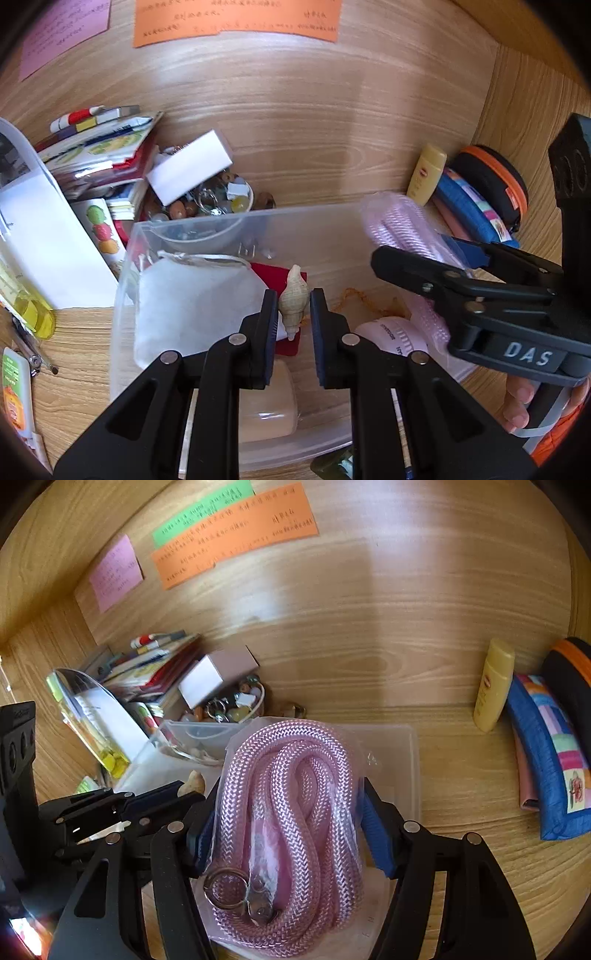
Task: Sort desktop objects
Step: 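Carry the pink rope bag in the right gripper while the left carries the shell to the box, then lower the pink rope bag into the box while the left releases the shell inside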
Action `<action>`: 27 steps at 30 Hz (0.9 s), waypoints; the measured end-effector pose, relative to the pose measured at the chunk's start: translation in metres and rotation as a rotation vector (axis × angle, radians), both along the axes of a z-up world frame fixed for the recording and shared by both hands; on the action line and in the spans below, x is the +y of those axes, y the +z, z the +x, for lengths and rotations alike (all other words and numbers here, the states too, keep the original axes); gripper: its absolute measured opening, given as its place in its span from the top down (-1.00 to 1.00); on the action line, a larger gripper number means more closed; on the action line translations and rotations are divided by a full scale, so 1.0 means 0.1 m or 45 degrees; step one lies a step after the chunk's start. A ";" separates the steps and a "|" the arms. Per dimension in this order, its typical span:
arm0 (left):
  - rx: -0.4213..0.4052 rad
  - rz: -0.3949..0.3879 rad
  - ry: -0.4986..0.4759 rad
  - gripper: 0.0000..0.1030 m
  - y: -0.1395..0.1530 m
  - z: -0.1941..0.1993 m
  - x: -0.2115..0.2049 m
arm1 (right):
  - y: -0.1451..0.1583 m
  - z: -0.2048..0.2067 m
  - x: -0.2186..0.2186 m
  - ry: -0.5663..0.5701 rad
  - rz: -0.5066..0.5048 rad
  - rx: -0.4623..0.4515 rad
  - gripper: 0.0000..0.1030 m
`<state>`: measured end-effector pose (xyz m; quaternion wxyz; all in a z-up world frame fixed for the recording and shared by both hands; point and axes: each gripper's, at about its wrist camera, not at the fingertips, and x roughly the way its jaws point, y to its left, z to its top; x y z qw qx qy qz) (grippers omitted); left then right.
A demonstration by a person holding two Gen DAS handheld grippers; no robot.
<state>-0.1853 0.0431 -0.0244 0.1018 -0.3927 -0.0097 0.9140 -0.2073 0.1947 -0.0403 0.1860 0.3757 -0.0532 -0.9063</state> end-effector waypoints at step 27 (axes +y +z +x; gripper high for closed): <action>-0.030 -0.056 -0.013 0.17 -0.16 0.00 0.08 | 0.01 0.03 -0.04 -0.016 0.037 0.023 -0.60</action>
